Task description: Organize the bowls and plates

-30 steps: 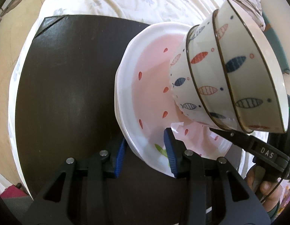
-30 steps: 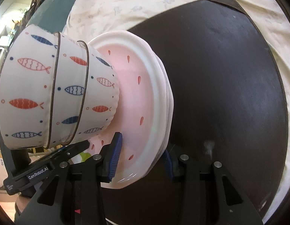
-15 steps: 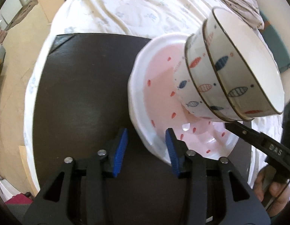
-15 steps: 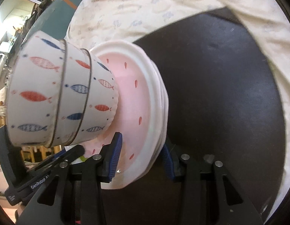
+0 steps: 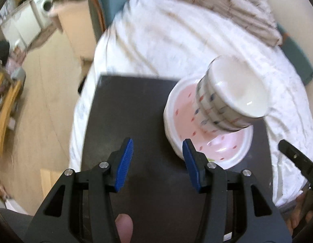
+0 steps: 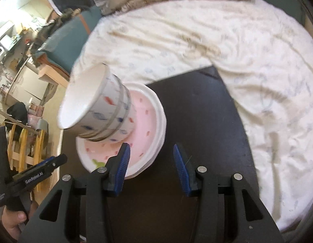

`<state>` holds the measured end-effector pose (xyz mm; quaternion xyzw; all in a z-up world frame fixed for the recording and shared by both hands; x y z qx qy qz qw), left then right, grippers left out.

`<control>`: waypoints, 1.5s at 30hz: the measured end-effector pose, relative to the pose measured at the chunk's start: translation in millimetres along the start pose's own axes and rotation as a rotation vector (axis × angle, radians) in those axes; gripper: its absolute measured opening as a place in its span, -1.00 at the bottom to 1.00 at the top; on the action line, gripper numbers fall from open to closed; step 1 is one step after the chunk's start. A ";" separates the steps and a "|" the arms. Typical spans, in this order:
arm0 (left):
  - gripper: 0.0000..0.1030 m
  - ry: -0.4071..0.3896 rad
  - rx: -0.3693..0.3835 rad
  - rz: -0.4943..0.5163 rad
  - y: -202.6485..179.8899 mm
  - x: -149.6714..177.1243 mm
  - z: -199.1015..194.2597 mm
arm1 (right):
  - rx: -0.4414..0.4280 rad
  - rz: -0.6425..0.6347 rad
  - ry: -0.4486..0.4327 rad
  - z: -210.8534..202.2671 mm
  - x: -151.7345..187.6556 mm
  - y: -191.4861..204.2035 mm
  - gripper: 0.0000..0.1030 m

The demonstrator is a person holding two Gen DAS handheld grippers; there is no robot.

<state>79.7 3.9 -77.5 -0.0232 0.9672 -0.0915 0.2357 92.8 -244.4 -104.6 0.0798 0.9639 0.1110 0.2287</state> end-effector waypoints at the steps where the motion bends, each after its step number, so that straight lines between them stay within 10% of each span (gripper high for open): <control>1: -0.09 -0.031 0.003 0.017 -4.0 -2.3 -9.6 | -0.002 -0.013 -0.016 -9.7 0.1 3.4 0.13; 20: 0.10 -0.314 0.005 0.167 -24.0 17.5 -83.1 | 0.016 -0.179 -0.266 -91.6 19.9 53.6 0.79; 26: 1.00 -0.347 0.011 0.172 -24.3 18.5 -71.0 | 0.055 -0.209 -0.345 -83.6 30.7 51.7 1.00; 45: 1.00 -0.282 -0.025 0.146 -19.4 16.9 -40.0 | 0.101 -0.262 -0.377 -54.9 32.5 62.4 1.00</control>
Point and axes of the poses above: each gripper's, at about its wrist camera, not at the fingertips, and z roughly the way its jaws point, y to its left, x to its underside, the point moved 6 cm from there along z, roughly the way its jaws point, and after that the axes turned 6 degrees about x, right-handed, at the moved point
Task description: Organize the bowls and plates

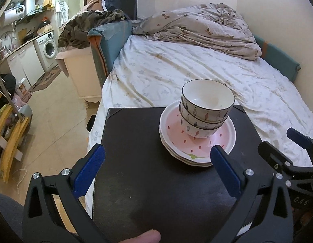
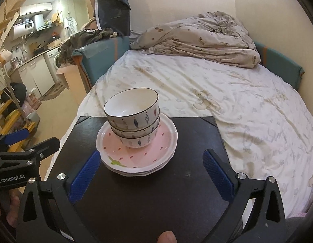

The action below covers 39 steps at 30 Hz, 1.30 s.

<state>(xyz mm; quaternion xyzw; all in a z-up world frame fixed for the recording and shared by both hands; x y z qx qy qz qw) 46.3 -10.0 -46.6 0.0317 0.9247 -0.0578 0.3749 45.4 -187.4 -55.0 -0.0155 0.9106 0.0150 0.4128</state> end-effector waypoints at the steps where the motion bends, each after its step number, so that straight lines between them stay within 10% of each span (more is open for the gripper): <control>1: 0.99 0.001 0.001 -0.001 -0.3 0.2 0.4 | 0.002 -0.002 -0.001 -0.1 -0.2 0.3 1.00; 39: 1.00 0.004 0.007 -0.011 -0.3 -0.1 0.6 | 0.019 0.012 -0.007 -2.8 -2.0 -4.5 1.00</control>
Point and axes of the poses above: each gripper's, at about its wrist camera, not at the fingertips, and z roughly the way its jaws point, y to its left, x to its underside, the point moved 6 cm from there along z, roughly the way its jaws point, and after that the axes turned 6 degrees about x, right-handed, at the moved point
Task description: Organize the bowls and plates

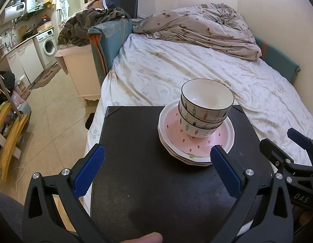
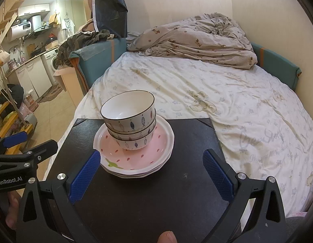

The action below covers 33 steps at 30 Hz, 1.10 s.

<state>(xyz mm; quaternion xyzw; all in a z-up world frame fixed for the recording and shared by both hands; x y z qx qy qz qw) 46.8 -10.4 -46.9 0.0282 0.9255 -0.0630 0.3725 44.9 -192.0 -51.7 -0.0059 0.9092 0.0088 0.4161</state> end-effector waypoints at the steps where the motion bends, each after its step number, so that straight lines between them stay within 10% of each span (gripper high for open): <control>1: 1.00 0.000 -0.001 0.000 -0.1 0.0 -0.1 | 0.000 0.000 -0.001 -0.1 -0.1 0.1 1.00; 33: 1.00 -0.002 0.007 -0.002 -1.4 3.2 -1.2 | 0.005 -0.003 -0.004 -0.1 -0.6 -0.3 1.00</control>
Point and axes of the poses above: each gripper's, at about its wrist camera, not at the fingertips, and z roughly the way its jaws point, y to its left, x to its underside, the point moved 6 cm from there along z, roughly the way its jaws point, and after that the axes turned 6 degrees about x, right-handed, at the moved point
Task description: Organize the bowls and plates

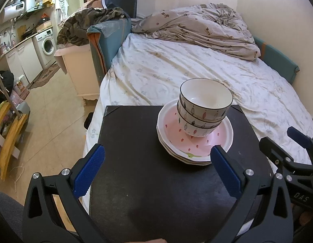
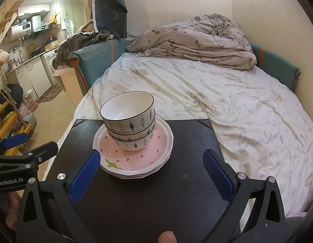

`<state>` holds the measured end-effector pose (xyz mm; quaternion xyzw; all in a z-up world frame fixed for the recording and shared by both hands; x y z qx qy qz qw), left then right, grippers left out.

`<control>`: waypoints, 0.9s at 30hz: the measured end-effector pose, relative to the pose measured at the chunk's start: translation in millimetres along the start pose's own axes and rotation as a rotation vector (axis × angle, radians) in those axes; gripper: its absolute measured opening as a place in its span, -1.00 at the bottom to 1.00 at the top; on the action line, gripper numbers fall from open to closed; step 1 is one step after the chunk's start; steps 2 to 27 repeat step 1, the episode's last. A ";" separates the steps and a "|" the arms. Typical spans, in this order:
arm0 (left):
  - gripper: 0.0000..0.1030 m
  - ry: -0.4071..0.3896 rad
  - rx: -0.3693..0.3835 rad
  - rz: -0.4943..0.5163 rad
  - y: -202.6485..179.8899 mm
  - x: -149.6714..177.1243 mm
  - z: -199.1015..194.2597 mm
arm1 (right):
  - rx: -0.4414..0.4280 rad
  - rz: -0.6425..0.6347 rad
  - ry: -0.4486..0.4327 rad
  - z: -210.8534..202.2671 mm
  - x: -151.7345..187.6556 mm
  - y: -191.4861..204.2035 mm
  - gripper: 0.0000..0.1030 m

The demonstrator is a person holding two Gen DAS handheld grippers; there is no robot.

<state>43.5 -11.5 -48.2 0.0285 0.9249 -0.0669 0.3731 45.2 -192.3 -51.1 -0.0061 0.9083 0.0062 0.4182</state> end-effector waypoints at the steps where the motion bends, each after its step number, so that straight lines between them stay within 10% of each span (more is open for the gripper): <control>1: 1.00 0.002 0.002 0.000 -0.2 0.5 0.6 | 0.001 -0.001 -0.001 -0.4 -0.9 -0.3 1.00; 27: 1.00 0.002 0.002 0.000 -0.2 0.5 0.6 | 0.001 -0.001 -0.001 -0.4 -0.9 -0.3 1.00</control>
Point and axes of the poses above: each gripper's, at about its wrist camera, not at the fingertips, and z roughly the way its jaws point, y to its left, x to its underside, the point moved 6 cm from there along z, roughly the way its jaws point, and after that the axes turned 6 degrees about x, right-handed, at the moved point
